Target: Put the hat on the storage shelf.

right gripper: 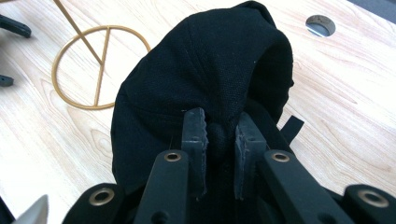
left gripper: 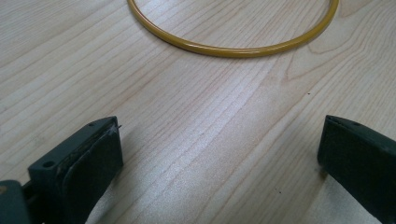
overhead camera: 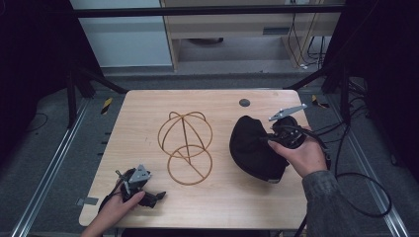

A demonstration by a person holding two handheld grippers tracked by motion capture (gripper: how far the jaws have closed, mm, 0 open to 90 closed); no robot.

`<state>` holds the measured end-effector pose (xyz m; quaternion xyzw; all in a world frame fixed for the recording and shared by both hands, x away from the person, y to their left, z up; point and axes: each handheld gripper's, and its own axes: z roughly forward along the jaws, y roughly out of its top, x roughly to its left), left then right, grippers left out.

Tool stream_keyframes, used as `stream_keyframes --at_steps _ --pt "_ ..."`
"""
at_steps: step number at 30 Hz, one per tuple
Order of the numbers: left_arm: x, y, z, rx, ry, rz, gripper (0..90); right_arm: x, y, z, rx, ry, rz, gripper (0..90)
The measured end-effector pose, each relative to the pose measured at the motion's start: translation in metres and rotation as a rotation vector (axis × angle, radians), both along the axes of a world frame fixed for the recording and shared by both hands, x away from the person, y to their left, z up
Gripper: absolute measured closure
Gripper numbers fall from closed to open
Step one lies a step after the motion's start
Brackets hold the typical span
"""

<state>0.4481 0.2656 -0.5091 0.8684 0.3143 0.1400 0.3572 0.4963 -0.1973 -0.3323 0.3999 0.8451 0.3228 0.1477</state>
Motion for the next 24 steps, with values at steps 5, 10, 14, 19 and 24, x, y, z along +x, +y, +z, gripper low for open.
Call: stream_keyframes --at_steps 5,10,14,19,24 --pt "0.0 0.0 0.0 0.0 0.0 0.0 0.0 -0.005 0.001 0.006 0.031 -0.023 0.018 78.1" --pt "0.0 0.0 0.0 0.0 0.0 0.0 0.0 -0.008 0.0 0.01 0.055 -0.03 0.024 78.1" --pt "0.0 0.0 0.0 0.0 0.0 0.0 0.0 -0.01 0.001 0.014 0.069 -0.039 0.024 78.1" --pt "0.0 0.0 0.0 0.0 0.0 0.0 0.0 -0.015 0.002 0.019 0.093 -0.05 0.036 78.2" --pt "0.0 0.0 0.0 0.0 0.0 0.0 0.0 -0.02 0.004 0.024 0.109 -0.061 0.04 78.2"
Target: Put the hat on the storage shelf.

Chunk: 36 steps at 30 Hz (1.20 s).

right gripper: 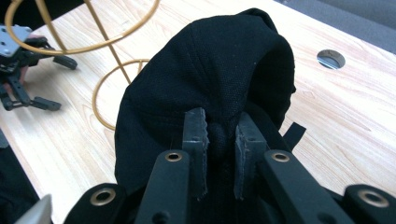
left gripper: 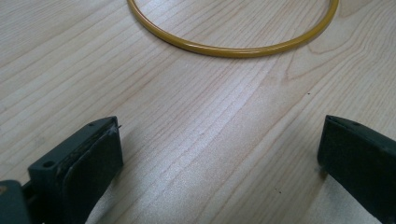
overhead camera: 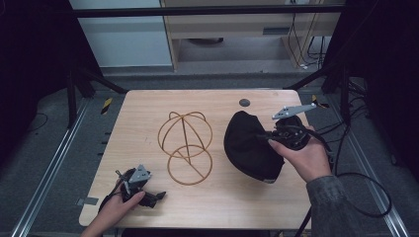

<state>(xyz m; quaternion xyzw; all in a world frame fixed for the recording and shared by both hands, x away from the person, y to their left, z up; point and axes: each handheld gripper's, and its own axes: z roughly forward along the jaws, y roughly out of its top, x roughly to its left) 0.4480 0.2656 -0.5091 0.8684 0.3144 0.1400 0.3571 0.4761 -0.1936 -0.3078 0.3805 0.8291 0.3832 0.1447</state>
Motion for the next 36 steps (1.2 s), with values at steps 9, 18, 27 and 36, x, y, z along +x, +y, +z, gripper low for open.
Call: stream_keyframes --at_steps 9,18,27,36 --pt "0.0 0.0 0.0 0.0 0.0 0.0 0.0 -0.009 0.002 0.013 0.074 -0.01 0.021 78.3" --pt "0.0 0.0 0.0 0.0 0.0 0.0 0.0 -0.015 -0.001 0.028 0.118 -0.033 0.027 78.4" --pt "0.0 0.0 0.0 -0.004 -0.001 0.003 0.0 -0.021 0.0 0.042 0.117 -0.056 0.029 78.4" --pt "0.0 0.0 0.0 -0.002 -0.002 0.002 0.0 -0.022 0.009 0.057 0.109 -0.082 0.047 78.5"
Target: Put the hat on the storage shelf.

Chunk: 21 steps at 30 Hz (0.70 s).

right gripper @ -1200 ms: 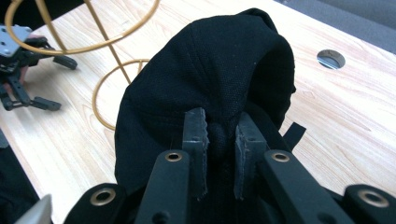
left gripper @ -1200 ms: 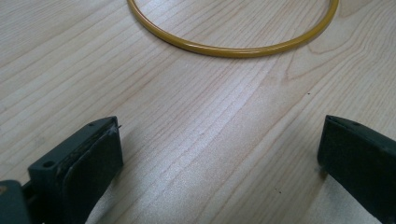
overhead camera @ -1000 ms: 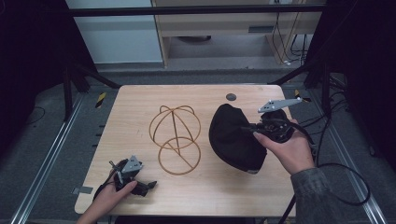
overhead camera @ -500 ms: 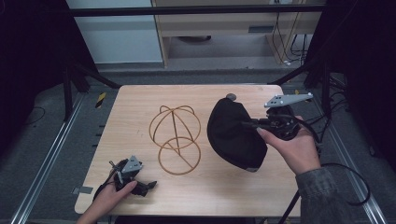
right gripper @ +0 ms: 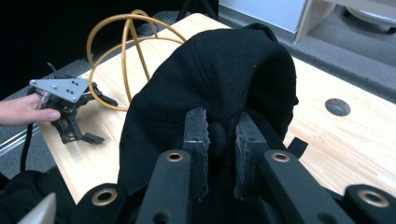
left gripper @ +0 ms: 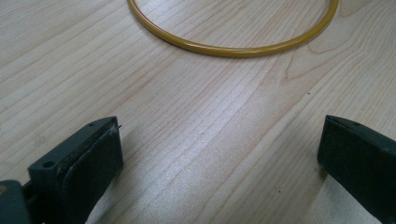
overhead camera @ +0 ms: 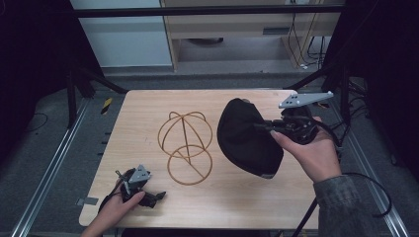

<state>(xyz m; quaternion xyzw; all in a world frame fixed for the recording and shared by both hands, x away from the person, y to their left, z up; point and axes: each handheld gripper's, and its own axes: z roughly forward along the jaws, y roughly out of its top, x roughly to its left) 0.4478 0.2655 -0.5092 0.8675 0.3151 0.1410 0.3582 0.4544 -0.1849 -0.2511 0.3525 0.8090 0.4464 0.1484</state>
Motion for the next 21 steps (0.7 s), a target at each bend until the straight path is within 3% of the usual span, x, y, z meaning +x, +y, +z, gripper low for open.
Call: stream_keyframes --at_steps 14,21 --pt "0.0 0.0 0.0 0.0 0.0 0.0 0.0 0.011 0.03 0.034 -0.009 -0.041 0.044 78.5" --pt "0.0 0.0 0.0 0.002 0.002 -0.001 0.0 0.017 0.047 0.043 -0.024 -0.05 0.062 78.5"
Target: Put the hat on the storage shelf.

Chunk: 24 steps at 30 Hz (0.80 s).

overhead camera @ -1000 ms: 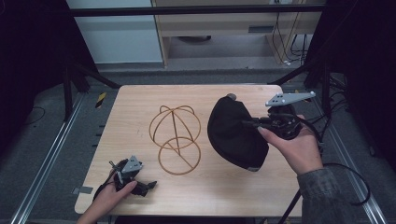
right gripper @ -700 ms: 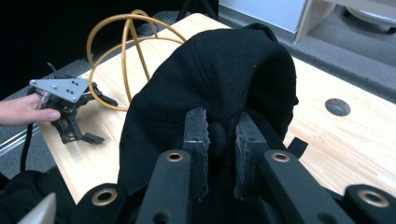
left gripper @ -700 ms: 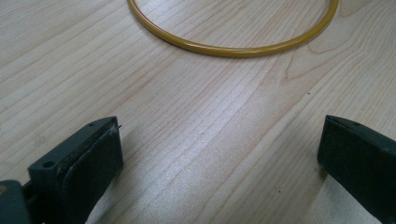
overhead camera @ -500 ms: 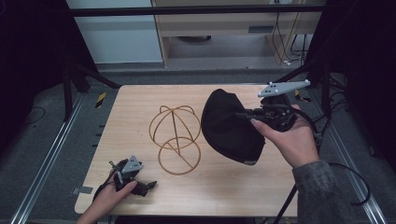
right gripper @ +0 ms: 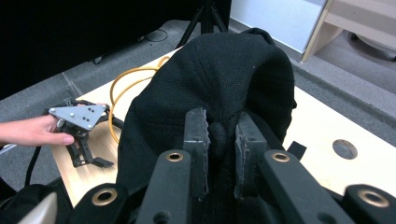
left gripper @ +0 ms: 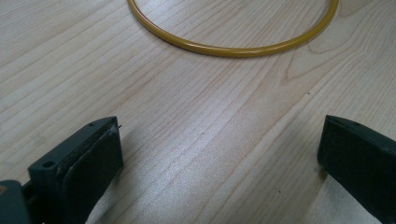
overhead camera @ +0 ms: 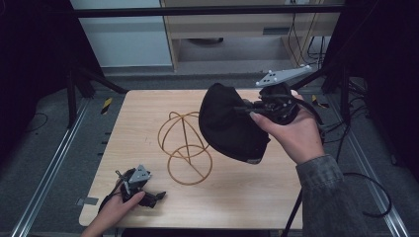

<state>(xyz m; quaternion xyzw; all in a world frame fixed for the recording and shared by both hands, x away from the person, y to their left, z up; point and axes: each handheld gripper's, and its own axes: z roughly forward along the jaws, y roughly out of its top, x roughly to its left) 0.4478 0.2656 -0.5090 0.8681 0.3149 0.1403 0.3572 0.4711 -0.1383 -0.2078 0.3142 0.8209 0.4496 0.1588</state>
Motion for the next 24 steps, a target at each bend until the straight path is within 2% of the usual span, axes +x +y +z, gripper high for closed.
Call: stream_keyframes --at_steps 11,18,24 --pt "0.0 0.0 0.0 0.0 -0.001 0.001 0.0 0.013 0.034 0.015 -0.034 -0.012 0.034 78.5" --pt "0.0 0.0 0.0 -0.001 -0.001 0.001 0.0 0.025 0.051 0.023 -0.021 -0.019 0.058 78.4" --pt "0.0 0.0 0.0 -0.001 -0.002 0.001 0.0 0.036 0.064 0.026 -0.03 -0.006 0.065 78.4"
